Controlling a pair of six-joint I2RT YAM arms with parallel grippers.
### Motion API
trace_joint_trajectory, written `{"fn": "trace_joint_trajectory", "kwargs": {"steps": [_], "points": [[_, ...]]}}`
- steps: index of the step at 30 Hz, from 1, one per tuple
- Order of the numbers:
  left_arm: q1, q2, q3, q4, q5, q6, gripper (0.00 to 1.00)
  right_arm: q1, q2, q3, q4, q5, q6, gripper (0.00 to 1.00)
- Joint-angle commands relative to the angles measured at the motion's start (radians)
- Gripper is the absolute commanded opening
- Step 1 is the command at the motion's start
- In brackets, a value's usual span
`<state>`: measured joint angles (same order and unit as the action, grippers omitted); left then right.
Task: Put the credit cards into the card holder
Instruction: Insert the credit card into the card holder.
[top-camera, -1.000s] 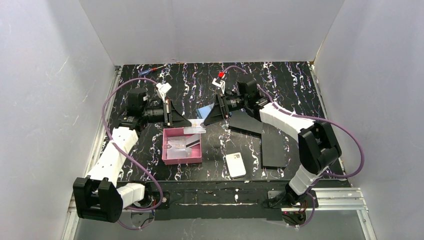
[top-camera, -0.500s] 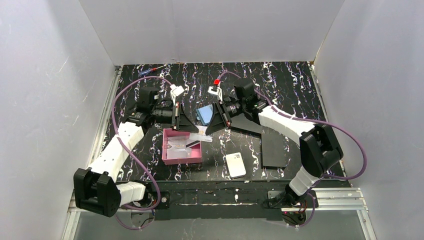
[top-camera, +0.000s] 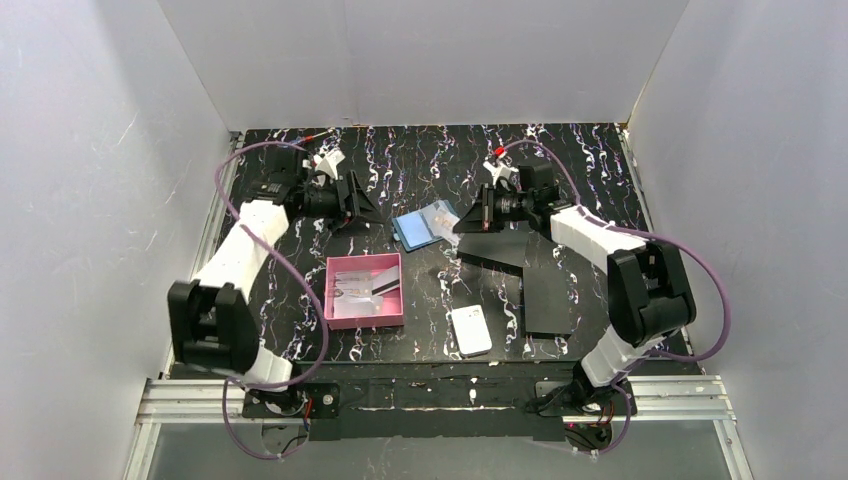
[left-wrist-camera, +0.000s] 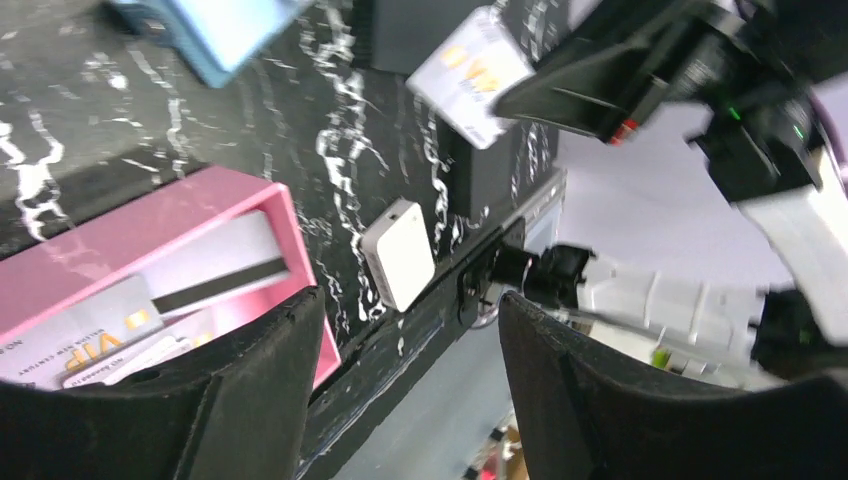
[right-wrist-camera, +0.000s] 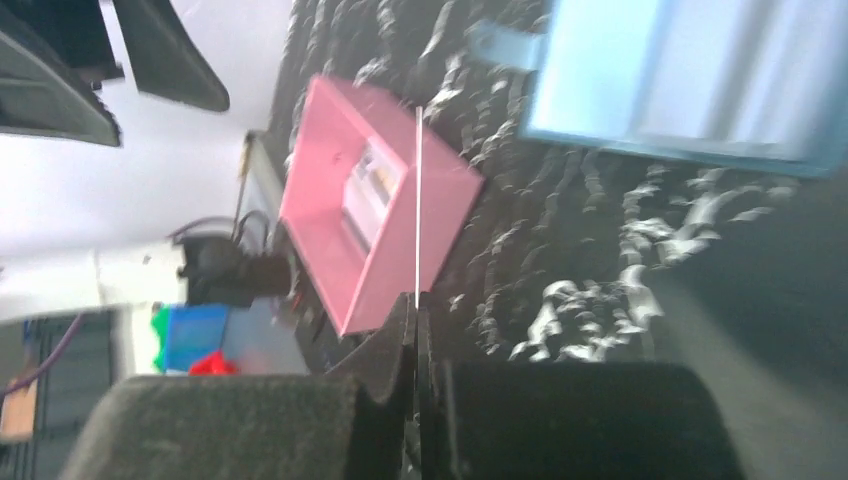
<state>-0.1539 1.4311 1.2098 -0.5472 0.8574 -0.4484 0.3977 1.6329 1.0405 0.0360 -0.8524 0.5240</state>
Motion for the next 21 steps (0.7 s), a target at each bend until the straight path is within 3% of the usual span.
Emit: {"fn": "trace_joint_trajectory", "kwargs": {"steps": [1,8,14,18,21], "points": [[-0.021,0.145,0.063,-0.002,-0.135,-0.134,0.61,-0.005,0.096,0.113,-0.002,0.166,-0.049,0.01],[-0.060,0.390,0.191,0.147,-0.182,-0.177,0.42,0.008,0.275,0.183,0.118,0.286,0.033,0.01],[-0.092,0.583,0.329,0.193,-0.165,-0.198,0.35,0.009,0.344,0.226,0.133,0.317,0.036,0.01],[-0.110,0.639,0.375,0.211,-0.134,-0.206,0.36,0.008,0.346,0.219,0.146,0.308,0.042,0.01],[-0.111,0.633,0.348,0.293,-0.062,-0.266,0.49,-0.011,0.305,0.126,0.319,0.273,0.177,0.01]]}}
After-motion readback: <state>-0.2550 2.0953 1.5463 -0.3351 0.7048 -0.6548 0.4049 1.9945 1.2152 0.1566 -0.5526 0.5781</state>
